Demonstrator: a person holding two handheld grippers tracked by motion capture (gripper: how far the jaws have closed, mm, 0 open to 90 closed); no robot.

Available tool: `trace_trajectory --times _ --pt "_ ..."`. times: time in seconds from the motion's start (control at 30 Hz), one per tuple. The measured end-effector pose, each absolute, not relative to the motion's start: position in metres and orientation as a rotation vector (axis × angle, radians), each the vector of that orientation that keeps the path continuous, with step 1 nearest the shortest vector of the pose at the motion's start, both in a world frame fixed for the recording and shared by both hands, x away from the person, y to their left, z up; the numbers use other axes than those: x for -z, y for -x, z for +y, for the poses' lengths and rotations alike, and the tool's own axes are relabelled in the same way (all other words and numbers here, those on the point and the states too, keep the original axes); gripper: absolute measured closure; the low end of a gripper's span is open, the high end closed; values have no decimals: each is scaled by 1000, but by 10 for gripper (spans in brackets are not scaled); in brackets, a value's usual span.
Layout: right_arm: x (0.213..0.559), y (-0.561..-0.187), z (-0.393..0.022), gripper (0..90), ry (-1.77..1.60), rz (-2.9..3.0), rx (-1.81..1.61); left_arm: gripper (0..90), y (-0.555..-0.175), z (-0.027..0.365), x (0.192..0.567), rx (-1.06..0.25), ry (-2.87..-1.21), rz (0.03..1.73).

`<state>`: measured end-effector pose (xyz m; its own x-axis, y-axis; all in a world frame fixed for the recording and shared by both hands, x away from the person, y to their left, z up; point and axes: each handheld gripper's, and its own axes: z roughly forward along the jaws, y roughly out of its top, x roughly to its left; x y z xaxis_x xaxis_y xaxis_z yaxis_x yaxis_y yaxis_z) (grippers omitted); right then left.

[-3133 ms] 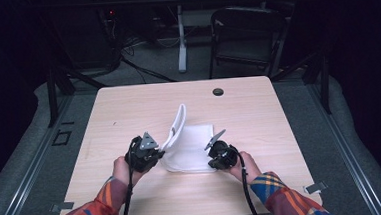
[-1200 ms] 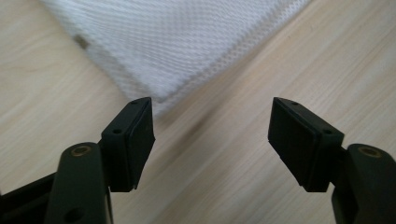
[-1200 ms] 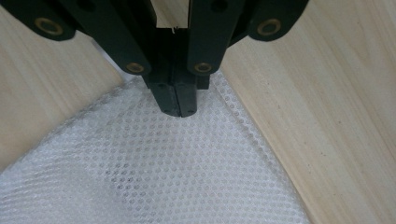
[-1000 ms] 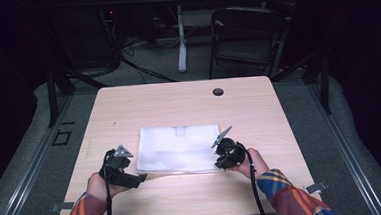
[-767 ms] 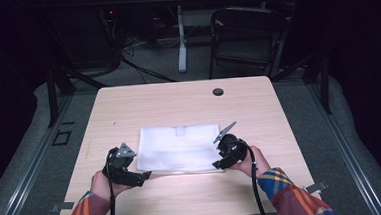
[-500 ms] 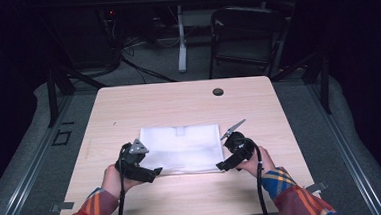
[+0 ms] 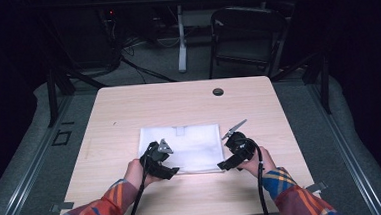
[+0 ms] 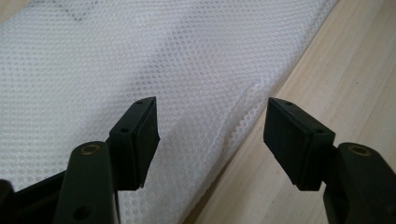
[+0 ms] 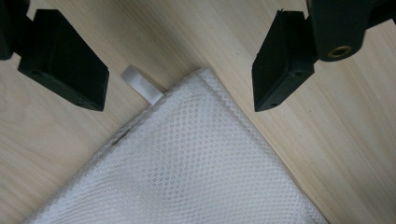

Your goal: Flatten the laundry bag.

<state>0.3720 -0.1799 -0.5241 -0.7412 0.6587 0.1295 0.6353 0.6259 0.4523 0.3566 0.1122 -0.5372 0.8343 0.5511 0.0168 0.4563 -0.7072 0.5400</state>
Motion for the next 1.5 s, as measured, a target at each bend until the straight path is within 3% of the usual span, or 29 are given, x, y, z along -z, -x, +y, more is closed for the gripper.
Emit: trace_trajectory --times 0.17,0.43,0.67,0.93,1.13,1.5 --pt "526 -373 -179 222 -1126 2786 -740 487 -360 108 543 -222 -2519 726" --pt "530 -372 -175 290 -1125 2795 -704 538 -358 101 550 -216 -2586 695" --pt "531 -372 -174 385 -1117 2805 -696 677 -359 105 556 -218 -2583 694" --pt "532 -371 -172 469 -1106 2810 -691 768 -362 108 557 -228 -2563 704" --pt "531 -368 -167 580 -1077 2821 -697 857 -361 109 555 -262 -2563 680" --pt "526 -356 -154 857 -970 2821 -747 863 -359 110 549 -288 -2538 649"
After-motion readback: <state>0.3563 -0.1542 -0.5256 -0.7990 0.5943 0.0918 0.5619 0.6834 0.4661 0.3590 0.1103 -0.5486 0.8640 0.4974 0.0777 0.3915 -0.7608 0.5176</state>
